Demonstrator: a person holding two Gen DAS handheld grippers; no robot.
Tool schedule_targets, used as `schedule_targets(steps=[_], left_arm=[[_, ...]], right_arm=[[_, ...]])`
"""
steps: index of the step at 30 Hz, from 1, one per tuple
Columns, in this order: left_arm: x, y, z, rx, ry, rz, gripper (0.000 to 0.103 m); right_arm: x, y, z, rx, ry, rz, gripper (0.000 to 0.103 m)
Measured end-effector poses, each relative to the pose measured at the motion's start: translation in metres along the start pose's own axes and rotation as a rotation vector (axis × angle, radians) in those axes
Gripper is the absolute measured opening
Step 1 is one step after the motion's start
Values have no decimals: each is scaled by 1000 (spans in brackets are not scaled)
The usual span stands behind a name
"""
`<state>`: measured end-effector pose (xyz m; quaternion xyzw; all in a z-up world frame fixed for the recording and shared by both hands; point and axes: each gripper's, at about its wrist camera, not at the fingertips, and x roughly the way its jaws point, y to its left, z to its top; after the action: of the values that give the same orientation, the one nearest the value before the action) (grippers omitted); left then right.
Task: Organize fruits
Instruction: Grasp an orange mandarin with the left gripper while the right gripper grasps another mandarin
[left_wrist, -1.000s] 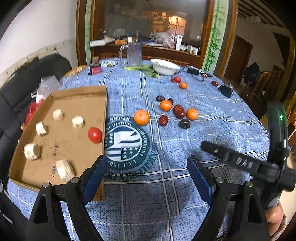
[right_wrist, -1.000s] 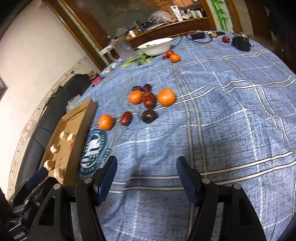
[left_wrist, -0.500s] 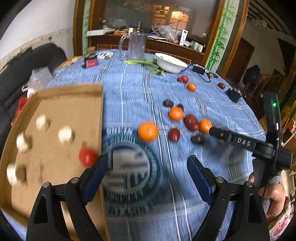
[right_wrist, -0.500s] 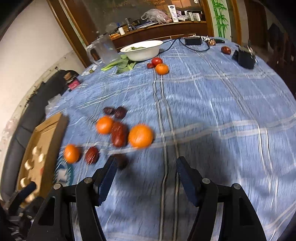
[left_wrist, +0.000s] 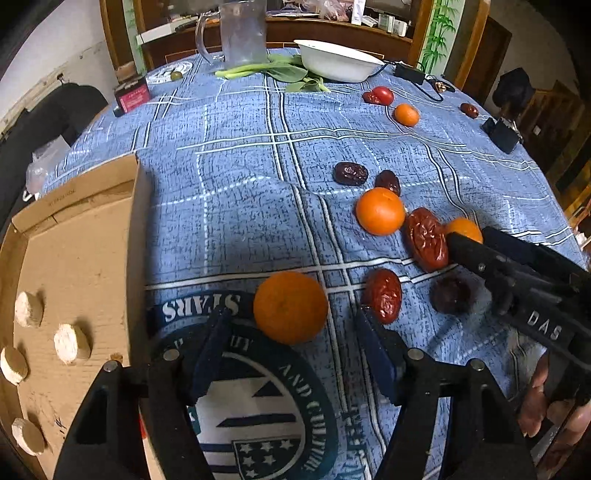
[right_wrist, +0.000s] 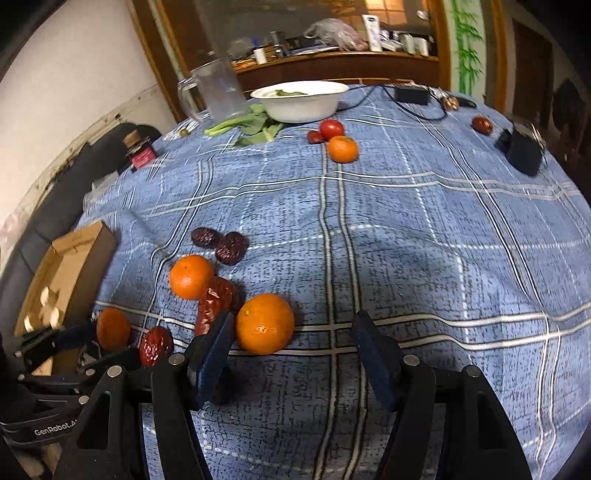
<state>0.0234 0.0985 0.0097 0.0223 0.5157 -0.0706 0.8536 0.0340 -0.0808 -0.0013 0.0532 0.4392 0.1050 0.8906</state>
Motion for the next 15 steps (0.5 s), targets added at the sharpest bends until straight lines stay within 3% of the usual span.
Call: schedule_targets(steps=[1,2,4,15], left_arm=[[0,-1,-1,3,-3,5,67],[-1,-1,-1,4,-10,8,58],[-5,-1,-2,4,-28,18,34],[-41,12,-16,-55,-85,-50,34]], right_arm=[[1,2,0,-11,-3,-8,64],[1,2,0,-13,-4,-12,49],[0,-1,0,5,0,26,35],[-18,-3,-7,59,-34,57,35]])
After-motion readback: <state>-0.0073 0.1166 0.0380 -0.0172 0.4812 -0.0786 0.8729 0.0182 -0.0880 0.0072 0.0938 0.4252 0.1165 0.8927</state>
